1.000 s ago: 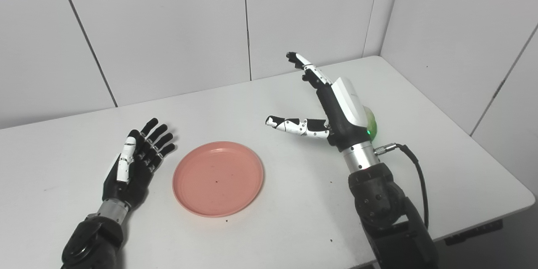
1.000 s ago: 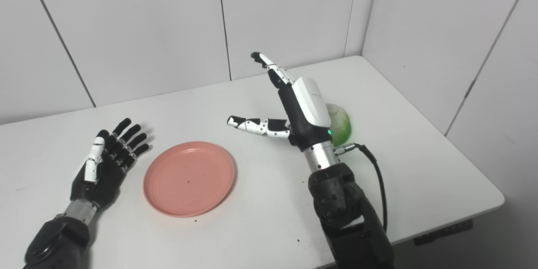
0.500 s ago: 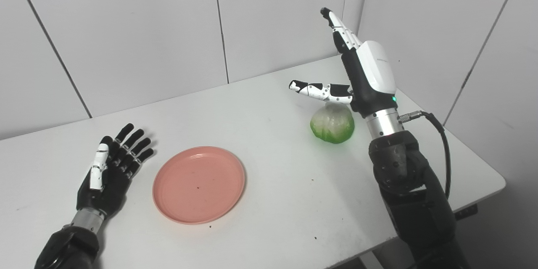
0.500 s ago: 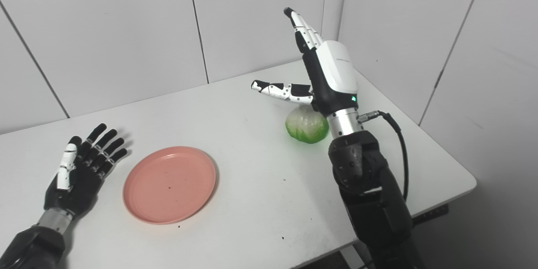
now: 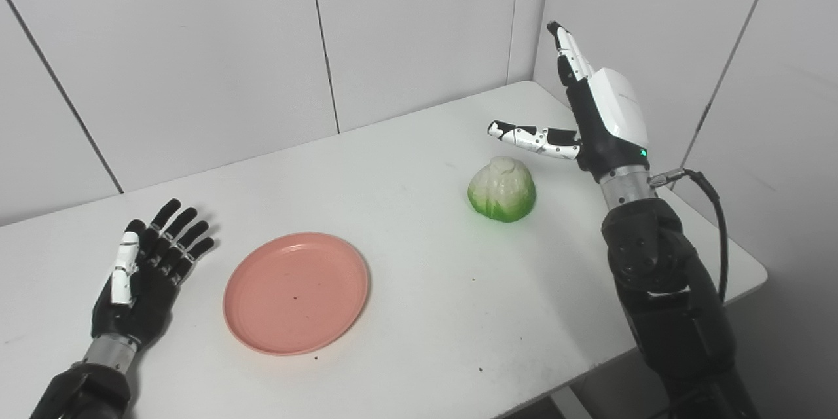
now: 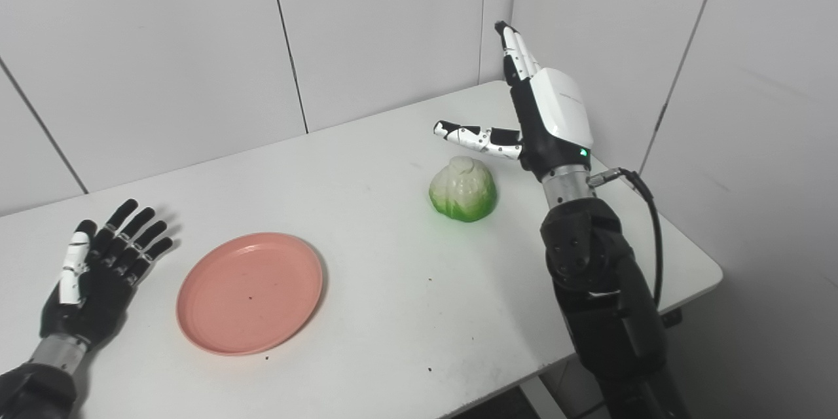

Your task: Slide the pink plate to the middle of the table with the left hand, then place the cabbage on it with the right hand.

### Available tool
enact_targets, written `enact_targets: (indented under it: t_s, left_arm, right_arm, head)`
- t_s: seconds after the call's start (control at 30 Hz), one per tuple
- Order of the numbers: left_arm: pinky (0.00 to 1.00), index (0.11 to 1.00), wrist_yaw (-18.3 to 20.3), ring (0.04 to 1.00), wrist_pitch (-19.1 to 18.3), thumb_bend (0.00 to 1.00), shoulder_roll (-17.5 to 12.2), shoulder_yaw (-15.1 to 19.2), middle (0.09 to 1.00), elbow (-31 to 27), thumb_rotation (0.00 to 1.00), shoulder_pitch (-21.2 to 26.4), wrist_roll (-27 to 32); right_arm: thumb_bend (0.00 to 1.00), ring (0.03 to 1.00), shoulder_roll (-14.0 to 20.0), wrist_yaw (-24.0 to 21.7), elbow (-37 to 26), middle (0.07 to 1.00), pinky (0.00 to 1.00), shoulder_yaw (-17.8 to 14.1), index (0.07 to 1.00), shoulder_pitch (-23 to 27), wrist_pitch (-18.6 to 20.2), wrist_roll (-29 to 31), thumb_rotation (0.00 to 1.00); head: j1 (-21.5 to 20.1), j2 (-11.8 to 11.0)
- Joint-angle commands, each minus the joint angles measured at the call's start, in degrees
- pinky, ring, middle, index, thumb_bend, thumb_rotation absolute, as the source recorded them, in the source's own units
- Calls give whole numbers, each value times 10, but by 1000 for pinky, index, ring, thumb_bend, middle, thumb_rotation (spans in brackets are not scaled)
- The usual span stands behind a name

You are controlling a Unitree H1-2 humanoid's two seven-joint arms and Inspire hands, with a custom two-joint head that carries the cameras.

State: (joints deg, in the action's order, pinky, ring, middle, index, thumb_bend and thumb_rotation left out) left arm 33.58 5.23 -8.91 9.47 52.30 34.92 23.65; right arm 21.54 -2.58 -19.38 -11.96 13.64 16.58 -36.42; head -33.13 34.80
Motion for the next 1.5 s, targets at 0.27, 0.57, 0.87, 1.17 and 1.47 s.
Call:
enact_targets:
  t_s: [0.27,0.57,0.87,1.17,1.47]
  left_arm:
    - [824,874,-7,859,-27,478,-15,2,883,36,904,-60,-10]
    - [836,884,-1,868,-36,478,-17,4,891,26,898,-64,-9]
    - [829,879,-5,861,-44,491,-19,1,883,5,875,-73,-11]
    - [835,883,-4,865,-54,481,-22,2,889,-8,887,-78,-9]
    - [845,891,-5,870,-72,483,-22,2,897,-30,878,-86,-6]
  right_arm:
    - [1000,926,14,31,58,987,803,6,1000,7,-28,28,630]
    - [1000,536,25,49,154,989,440,23,1000,32,-66,76,651]
    - [1000,951,43,32,193,984,851,46,1000,46,-43,88,668]
    - [1000,950,56,18,229,975,860,57,1000,64,-31,101,637]
    - [1000,946,65,12,251,974,853,64,1000,69,-31,105,632]
  head:
    - [0,6]
    - [2,12]
    - [3,17]
    - [4,25]
    - [4,31]
